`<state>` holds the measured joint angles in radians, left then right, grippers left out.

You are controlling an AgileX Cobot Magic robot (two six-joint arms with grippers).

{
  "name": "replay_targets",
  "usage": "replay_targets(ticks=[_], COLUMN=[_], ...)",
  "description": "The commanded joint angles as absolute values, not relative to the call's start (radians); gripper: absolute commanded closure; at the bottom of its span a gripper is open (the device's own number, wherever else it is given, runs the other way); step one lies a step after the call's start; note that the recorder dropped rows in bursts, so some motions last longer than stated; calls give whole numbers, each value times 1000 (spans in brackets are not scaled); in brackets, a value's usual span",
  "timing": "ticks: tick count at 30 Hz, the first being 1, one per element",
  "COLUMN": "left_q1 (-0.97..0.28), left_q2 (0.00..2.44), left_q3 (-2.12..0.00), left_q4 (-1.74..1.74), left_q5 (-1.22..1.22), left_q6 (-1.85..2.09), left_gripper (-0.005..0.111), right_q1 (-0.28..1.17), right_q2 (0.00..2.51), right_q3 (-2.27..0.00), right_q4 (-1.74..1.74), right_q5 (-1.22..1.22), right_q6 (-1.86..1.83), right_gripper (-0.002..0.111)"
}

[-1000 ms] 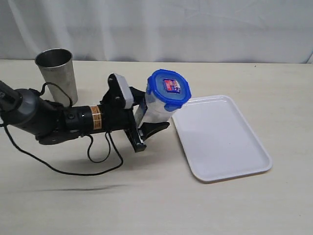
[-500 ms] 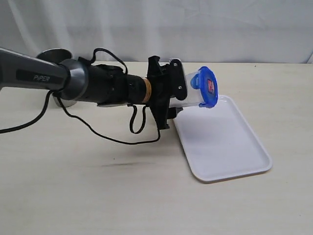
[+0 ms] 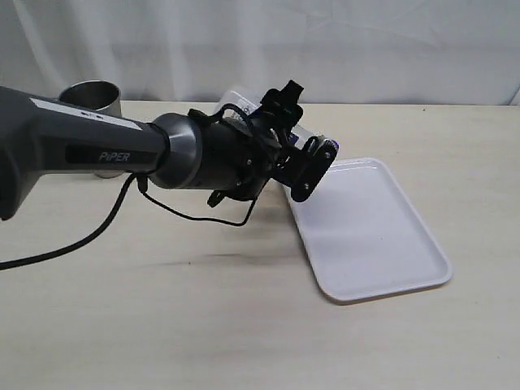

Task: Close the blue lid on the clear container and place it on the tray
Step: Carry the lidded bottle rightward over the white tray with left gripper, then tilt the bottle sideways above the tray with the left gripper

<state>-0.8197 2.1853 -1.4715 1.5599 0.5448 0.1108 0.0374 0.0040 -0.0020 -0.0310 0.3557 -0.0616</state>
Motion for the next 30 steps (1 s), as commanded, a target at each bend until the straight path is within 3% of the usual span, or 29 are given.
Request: replay_targets(ticks=[1,13,20,26,30], left_q1=[-865,-966,-987,-987,-987], left_q2=[2173,2173,2173,2173,2173], left_q3=[-1480,-1480,-1480,-1480,-1480], left_q4=[1697,1744,1744,1744,1744], left_q5=[748,814,737,533,490], left_q6=[111,162,148,-228,-195], left_gripper=[107,107,107,107,107], right_q1=[34,34,34,34,34], right_q2=[0,0,0,0,0], right_q3=[0,0,0,0,0], right_q4=[-38,-38,-38,-38,-38], right_q5=[355,355,355,355,355], right_q6=[-65,-65,-65,-67,-67], right_gripper=[104,104,104,104,104])
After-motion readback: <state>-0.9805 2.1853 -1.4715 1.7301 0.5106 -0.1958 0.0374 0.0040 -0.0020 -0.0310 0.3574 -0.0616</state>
